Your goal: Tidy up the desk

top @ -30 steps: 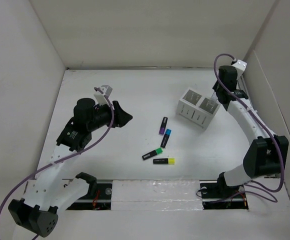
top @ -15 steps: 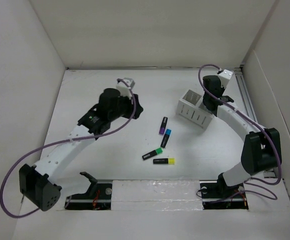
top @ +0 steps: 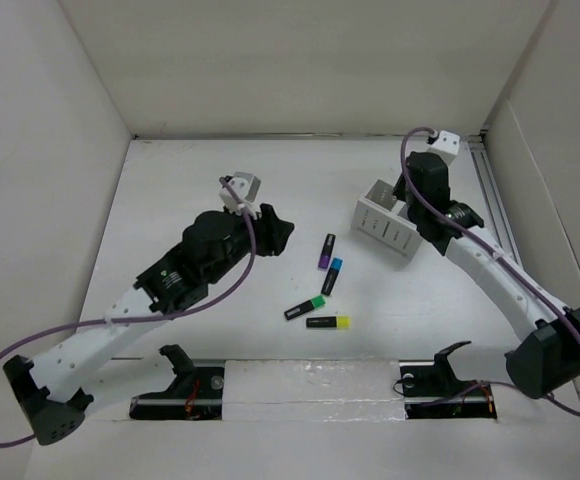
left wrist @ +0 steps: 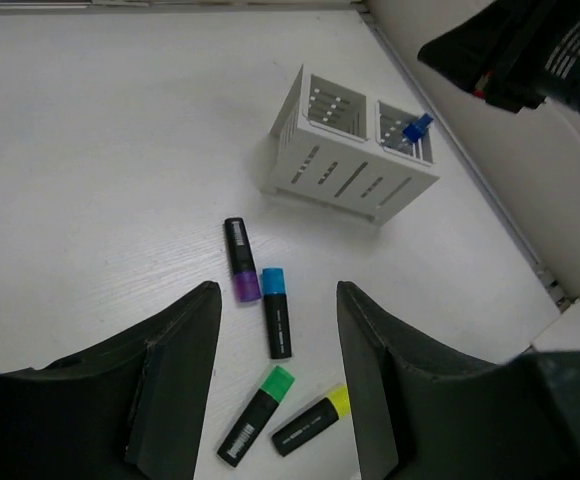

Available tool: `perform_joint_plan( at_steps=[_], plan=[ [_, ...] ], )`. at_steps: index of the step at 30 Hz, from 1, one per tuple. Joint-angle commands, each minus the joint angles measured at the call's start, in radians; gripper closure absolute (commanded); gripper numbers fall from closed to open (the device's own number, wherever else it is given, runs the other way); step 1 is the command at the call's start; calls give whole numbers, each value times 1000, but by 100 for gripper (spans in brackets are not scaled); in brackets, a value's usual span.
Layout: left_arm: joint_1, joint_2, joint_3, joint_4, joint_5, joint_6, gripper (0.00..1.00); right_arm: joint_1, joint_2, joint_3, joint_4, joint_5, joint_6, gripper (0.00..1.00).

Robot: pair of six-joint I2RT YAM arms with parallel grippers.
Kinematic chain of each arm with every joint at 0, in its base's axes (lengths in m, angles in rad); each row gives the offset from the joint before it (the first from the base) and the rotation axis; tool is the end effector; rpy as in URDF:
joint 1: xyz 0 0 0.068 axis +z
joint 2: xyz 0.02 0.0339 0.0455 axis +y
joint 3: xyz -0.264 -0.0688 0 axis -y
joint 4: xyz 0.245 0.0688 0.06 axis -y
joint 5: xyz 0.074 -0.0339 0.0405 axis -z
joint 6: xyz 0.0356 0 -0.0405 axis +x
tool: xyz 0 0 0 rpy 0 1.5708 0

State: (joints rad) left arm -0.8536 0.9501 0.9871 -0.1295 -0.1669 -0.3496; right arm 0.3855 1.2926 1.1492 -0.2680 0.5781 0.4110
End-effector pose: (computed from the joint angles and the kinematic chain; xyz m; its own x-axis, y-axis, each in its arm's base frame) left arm 0.1476 -0.1602 0.3872 -0.2744 -0.1993 -0.9407 0.5753 0.7499 -0.3266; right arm 0.2795 0.0924 0.3502 -0.2801 0.2474 -0.9275 0.2848 0.9441 0.1659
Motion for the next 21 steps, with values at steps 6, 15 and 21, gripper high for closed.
perform_joint_plan(
  at_steps=[6,15,21],
  plan=[
    [1,-184,-119,-10,-43,-155,53,237,66,-39,-7,-225,41,100],
    [1,-280,-146,-82,-36,-173,53,305,470,161,-111,-213,113,41],
    [1,-323,-156,-101,-14,-160,52,283,646,230,-135,-186,213,40]
  ],
)
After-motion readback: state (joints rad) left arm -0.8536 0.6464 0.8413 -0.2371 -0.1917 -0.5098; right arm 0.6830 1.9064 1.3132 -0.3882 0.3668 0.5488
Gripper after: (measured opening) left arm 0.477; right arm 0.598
